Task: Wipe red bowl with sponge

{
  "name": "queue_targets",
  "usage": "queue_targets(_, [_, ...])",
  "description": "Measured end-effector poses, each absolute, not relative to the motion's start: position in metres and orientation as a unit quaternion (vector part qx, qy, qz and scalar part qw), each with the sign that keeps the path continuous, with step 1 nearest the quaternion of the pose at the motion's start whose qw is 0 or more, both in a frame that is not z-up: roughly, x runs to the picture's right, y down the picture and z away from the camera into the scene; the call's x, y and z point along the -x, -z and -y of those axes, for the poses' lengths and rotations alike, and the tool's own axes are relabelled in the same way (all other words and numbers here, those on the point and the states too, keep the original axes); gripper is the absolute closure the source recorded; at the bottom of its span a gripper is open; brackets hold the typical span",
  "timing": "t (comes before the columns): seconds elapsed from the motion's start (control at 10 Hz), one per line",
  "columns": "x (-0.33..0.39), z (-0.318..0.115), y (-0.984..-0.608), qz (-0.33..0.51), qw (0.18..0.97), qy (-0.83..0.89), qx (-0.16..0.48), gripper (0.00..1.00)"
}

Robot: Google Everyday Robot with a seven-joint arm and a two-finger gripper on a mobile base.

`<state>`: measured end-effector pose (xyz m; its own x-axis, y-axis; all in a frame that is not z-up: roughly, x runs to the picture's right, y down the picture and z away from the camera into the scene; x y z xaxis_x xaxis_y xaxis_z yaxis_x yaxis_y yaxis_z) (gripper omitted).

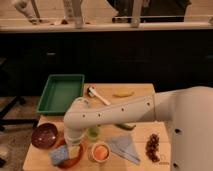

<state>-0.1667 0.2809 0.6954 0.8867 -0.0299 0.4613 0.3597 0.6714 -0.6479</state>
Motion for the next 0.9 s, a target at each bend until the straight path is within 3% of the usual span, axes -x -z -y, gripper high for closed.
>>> queue_targets(0.4, [0.134,-0.274,-0.713,0.192,0.895,0.084,0.395,1.0])
queue_targets(0.9, [0.202,-0.264,-0.715,0.215,0.888,0.113,0.391,1.0])
